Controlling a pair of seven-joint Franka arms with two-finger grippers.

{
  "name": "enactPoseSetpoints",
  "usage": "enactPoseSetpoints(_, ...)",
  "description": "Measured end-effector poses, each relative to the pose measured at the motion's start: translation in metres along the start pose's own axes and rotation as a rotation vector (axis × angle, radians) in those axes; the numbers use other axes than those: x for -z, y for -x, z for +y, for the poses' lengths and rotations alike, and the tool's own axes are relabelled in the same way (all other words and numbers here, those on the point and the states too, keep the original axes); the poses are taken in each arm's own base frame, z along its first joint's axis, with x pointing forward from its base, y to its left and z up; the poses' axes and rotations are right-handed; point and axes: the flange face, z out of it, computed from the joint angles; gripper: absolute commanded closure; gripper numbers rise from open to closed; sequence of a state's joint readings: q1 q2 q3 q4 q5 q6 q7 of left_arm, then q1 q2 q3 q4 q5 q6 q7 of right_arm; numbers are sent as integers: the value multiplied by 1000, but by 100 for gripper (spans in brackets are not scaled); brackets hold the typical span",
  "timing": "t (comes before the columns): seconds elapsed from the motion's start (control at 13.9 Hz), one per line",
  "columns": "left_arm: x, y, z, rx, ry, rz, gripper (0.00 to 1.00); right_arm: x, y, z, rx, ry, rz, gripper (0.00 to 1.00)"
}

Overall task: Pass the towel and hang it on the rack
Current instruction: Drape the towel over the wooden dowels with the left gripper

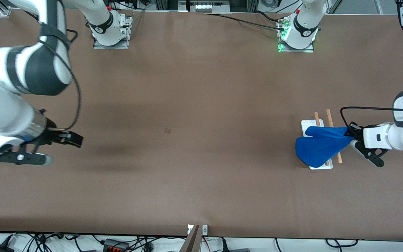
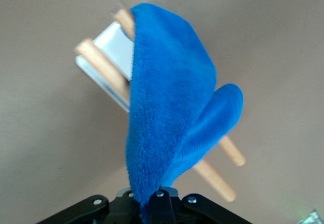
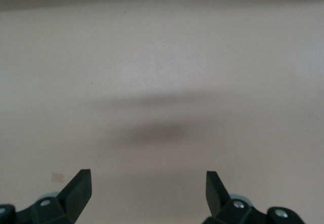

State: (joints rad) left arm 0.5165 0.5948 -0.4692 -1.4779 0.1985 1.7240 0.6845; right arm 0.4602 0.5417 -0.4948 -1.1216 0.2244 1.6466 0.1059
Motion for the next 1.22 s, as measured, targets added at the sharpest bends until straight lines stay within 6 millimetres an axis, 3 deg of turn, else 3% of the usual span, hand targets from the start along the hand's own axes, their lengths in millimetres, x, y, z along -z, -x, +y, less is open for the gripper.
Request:
enactPoseSetpoints(0.22, 18, 24, -23, -37, -19, 5, 99, 29, 4, 74, 21, -74, -1, 0)
enactPoseSetpoints(0.36, 13, 39, -37, -45, -5, 5, 99, 41, 13, 117, 24, -84, -1, 0)
enactPoseSetpoints(0.43, 5, 41, -42, -43, 9, 2, 100, 45, 20, 127, 23, -76, -6, 0)
enactPoseSetpoints(0.58, -14, 37, -50, -39, 22, 12, 100, 47, 35, 127, 38, -40, -25, 0)
enactPoseSetpoints(0.72, -25, 29, -51, -10, 27, 20, 100, 44, 47, 113, 71, -12, -39, 0)
enactPoseSetpoints(0.86, -28, 23, -47, 2, 31, 20, 100, 35, 58, 105, 90, -1, -31, 0)
enactPoseSetpoints(1.08, -30, 20, -46, 9, 34, 18, 100, 17, 81, 114, 80, -5, -37, 0)
enactPoseSetpoints(1.15, -32, 20, -47, 10, 37, 17, 90, 16, 87, 116, 80, -5, -41, 0)
enactPoseSetpoints(1.22, -36, 20, -48, 11, 41, 20, 59, 17, 91, 117, 84, -6, -42, 0)
